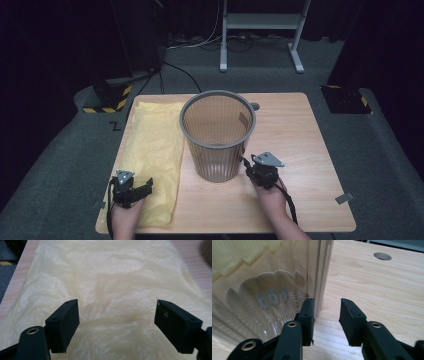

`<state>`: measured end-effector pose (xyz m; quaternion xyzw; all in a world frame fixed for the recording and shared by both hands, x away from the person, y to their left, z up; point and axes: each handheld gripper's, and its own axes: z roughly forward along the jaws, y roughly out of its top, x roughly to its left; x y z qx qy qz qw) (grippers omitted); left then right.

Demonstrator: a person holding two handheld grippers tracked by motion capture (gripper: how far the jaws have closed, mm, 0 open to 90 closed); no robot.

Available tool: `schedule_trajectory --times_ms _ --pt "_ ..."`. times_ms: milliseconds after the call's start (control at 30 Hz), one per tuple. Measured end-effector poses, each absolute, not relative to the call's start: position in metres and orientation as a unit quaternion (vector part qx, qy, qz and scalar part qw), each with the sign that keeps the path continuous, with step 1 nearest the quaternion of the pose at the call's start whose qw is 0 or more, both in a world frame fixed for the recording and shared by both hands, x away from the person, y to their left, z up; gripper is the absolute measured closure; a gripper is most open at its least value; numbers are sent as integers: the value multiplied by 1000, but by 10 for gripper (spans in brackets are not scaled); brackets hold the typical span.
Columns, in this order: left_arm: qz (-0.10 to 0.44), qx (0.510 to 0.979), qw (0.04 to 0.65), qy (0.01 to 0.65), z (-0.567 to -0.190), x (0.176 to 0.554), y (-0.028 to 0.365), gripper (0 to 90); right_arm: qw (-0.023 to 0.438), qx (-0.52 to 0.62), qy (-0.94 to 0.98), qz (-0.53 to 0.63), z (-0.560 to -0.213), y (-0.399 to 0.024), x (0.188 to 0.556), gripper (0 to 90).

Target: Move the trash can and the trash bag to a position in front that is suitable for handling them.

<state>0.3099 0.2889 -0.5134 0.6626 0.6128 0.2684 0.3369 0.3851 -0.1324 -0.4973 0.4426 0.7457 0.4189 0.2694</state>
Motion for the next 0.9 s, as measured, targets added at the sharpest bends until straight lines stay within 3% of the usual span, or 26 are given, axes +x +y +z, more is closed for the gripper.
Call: schedule_trajectory --times_ms 500,633,900 --pt "265 683 360 578 -508 306 275 189 255 446 744 426 -494 -128 396 622" --pt "255 694 356 571 -512 309 269 188 261 441 748 422 -495 -122 397 684" --pt "249 708 358 555 -512 309 260 179 261 441 747 423 -493 -126 398 592"
